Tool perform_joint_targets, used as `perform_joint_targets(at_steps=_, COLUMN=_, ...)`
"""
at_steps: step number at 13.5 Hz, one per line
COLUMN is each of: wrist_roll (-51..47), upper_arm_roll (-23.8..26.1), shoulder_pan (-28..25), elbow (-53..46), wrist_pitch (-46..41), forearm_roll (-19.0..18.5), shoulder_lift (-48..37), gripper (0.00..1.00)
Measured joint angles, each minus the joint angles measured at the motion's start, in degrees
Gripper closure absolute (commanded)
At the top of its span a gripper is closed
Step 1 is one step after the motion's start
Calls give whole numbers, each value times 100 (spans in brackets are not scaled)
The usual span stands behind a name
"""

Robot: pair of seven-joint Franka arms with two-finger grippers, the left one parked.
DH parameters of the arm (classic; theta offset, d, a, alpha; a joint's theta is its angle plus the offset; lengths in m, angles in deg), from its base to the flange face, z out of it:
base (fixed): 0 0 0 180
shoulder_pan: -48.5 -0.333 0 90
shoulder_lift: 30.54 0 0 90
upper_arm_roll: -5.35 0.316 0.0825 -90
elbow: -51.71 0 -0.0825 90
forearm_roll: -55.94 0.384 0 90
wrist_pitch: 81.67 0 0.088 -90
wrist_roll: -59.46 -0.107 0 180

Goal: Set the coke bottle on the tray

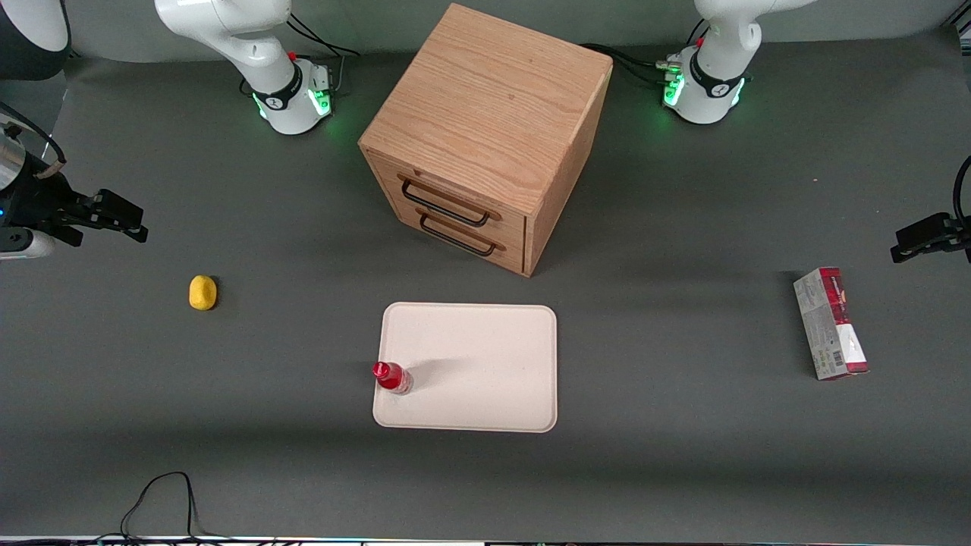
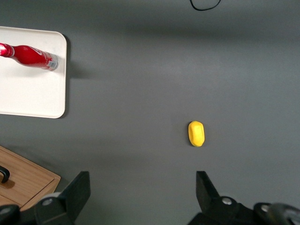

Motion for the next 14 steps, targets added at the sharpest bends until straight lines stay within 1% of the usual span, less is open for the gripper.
perform_joint_targets(at_steps=4, wrist_roll=82, upper_arm_roll=159, shoulder_pan=342, elbow=-38, wrist_pitch=-210, forearm_roll=0, shoulder_lift=6, gripper=0)
perform_joint_targets(at_steps=14, wrist_roll=87, upper_arm_roll=118, shoulder_pan=315, elbow=-76, wrist_pitch=-337, forearm_roll=0, shoulder_lift=5, gripper=0)
